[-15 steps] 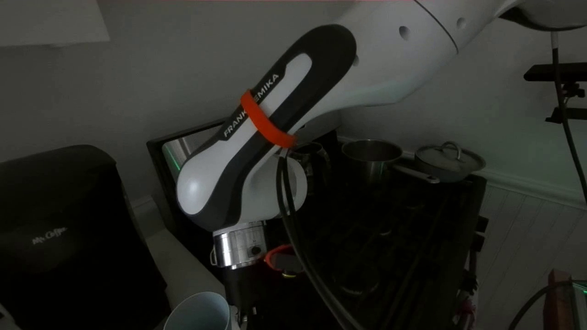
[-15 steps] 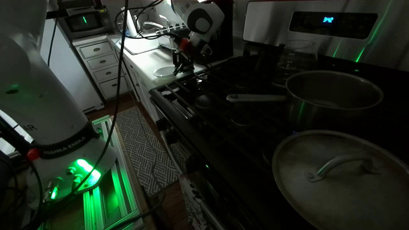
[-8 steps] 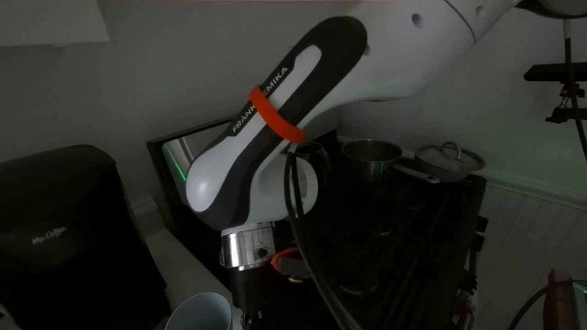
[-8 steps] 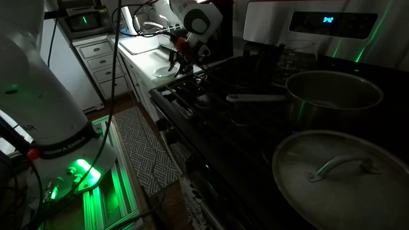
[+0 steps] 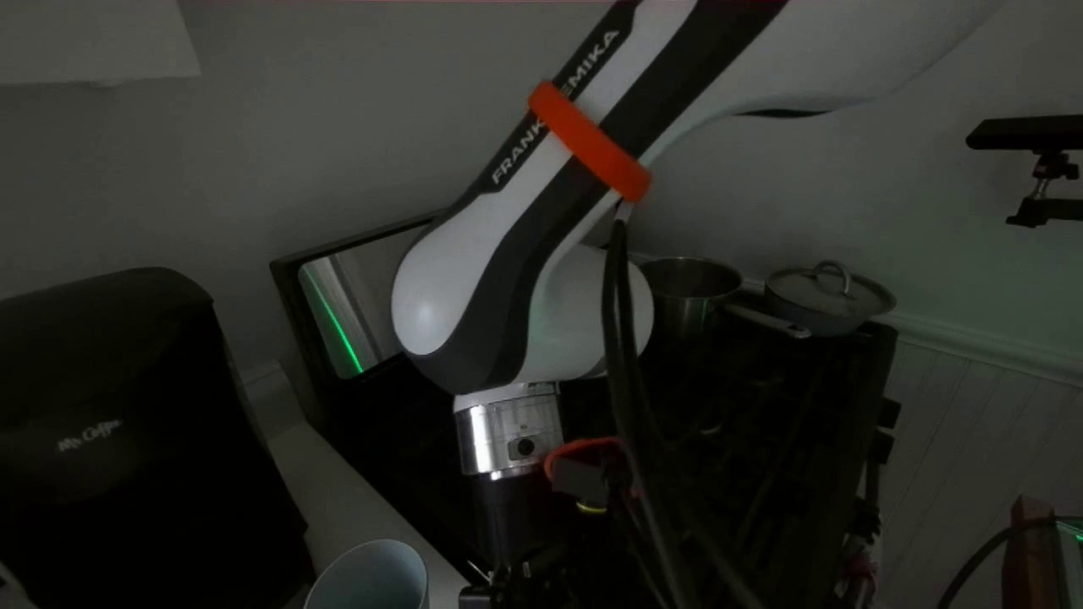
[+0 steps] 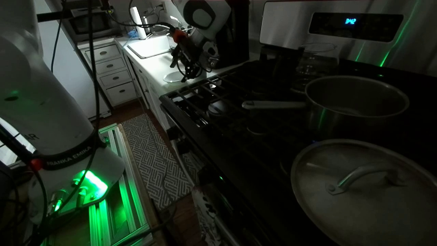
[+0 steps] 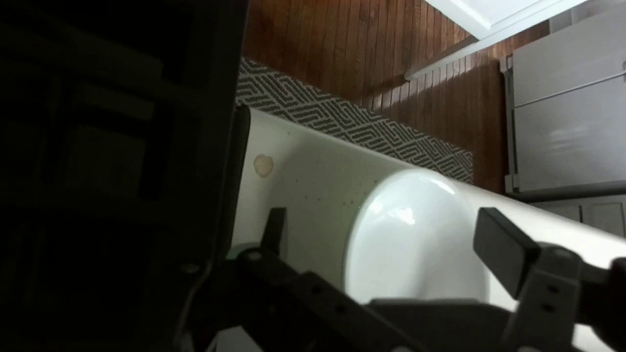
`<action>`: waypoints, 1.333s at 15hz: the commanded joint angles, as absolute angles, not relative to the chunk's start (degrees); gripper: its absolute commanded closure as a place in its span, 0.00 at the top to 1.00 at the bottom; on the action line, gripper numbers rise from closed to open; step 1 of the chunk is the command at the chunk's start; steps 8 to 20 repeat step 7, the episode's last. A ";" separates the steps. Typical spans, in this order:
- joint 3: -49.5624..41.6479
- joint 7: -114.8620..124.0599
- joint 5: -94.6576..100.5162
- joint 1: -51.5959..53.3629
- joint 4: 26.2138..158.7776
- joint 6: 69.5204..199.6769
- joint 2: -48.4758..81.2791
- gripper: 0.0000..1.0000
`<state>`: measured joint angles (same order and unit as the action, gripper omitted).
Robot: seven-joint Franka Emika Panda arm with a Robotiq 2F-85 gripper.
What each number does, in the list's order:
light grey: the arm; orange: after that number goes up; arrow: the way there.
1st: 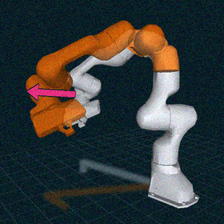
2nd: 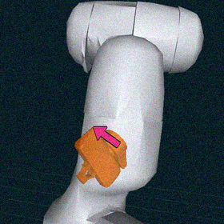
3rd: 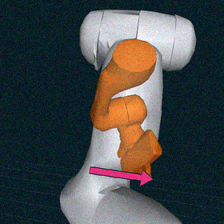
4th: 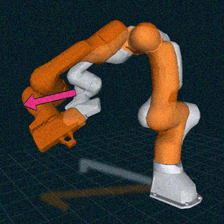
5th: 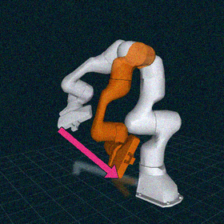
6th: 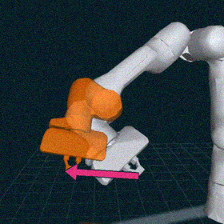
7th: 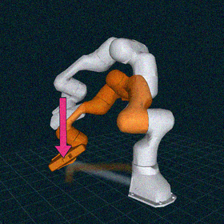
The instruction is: Remove the white plate from the stove and put it on the counter
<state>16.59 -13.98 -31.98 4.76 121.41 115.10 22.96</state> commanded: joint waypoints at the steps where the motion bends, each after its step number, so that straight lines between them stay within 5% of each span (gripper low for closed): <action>1: 14.77 -5.22 -34.61 6.29 131.19 117.41 12.54 1.00; 6: 12.01 6.11 -28.36 7.12 139.14 111.51 4.28 1.00; 20: 12.42 2.07 -30.85 7.05 134.71 113.16 9.33 1.00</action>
